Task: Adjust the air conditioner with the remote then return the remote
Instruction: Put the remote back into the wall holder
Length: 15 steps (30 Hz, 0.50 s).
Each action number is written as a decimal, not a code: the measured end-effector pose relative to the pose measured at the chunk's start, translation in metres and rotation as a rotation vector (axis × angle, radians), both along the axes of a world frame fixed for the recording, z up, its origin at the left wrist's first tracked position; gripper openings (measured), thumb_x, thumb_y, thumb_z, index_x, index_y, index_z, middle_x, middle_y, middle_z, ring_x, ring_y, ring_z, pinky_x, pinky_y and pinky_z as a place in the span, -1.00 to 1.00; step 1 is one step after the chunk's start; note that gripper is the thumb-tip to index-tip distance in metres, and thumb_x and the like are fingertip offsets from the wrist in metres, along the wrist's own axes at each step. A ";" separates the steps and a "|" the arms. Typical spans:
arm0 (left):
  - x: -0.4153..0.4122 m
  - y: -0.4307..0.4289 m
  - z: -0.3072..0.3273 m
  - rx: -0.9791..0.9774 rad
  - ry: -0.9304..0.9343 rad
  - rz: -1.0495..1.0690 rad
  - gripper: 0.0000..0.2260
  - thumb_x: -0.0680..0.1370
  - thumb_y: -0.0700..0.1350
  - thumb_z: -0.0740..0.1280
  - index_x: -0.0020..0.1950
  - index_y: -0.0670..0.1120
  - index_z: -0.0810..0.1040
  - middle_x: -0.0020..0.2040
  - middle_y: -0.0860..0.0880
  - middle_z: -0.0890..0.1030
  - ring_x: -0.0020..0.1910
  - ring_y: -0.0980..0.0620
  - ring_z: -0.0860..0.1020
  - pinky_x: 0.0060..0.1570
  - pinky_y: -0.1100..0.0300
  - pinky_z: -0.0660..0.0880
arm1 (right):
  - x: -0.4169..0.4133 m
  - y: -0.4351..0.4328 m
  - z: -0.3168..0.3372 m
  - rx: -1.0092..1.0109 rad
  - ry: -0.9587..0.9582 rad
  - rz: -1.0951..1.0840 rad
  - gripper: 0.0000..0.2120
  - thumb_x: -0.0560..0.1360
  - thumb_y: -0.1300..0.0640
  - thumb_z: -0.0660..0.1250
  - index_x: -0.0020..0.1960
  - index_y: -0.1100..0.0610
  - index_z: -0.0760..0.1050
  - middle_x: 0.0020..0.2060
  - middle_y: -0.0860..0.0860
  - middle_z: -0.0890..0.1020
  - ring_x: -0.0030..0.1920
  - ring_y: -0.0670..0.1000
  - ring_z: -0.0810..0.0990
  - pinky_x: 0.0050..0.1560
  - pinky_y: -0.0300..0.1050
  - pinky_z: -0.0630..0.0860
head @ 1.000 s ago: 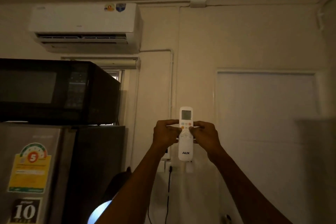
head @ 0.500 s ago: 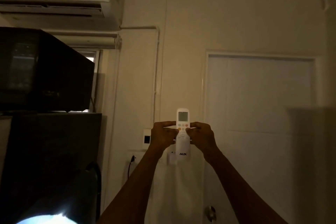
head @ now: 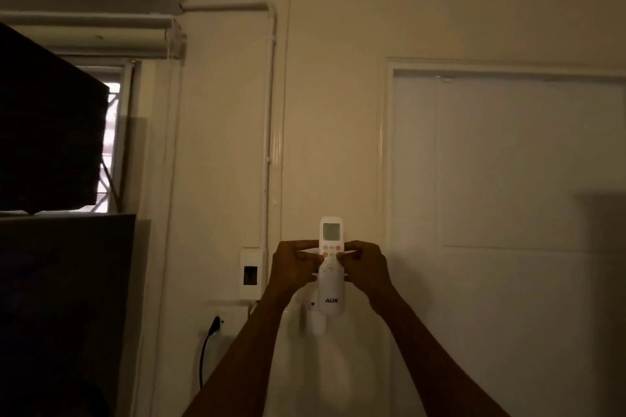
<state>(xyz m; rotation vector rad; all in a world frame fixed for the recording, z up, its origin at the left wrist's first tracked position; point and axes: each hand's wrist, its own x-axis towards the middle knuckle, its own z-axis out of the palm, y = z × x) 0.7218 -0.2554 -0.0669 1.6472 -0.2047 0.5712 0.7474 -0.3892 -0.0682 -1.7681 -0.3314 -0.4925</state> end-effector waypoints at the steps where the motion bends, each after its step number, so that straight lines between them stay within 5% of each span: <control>1: 0.013 0.003 0.001 0.005 -0.008 0.007 -0.66 0.45 -0.30 0.43 0.22 -0.20 0.61 0.07 -0.24 0.69 -0.01 -0.17 0.68 -0.27 0.17 0.63 | 0.014 0.004 0.000 0.002 -0.003 -0.006 -0.74 0.49 0.19 0.39 0.17 0.18 0.58 0.07 0.16 0.69 0.03 0.14 0.69 0.08 0.17 0.64; 11: 0.119 0.033 -0.030 0.004 0.081 0.024 -0.65 0.43 -0.30 0.46 0.22 -0.19 0.61 0.08 -0.23 0.69 -0.05 -0.14 0.69 -0.26 0.15 0.67 | 0.116 0.034 -0.034 0.015 0.052 -0.050 -0.77 0.47 0.23 0.37 0.12 0.20 0.62 0.03 0.18 0.70 0.02 0.15 0.68 0.08 0.17 0.63; 15: 0.141 0.035 -0.043 0.025 0.086 0.053 -0.67 0.44 -0.27 0.45 0.20 -0.20 0.62 0.12 -0.23 0.67 0.04 -0.17 0.67 -0.02 -0.12 0.64 | 0.131 0.040 -0.045 0.009 0.055 -0.074 -0.77 0.49 0.23 0.34 0.13 0.20 0.62 0.06 0.17 0.70 0.05 0.15 0.67 0.12 0.14 0.62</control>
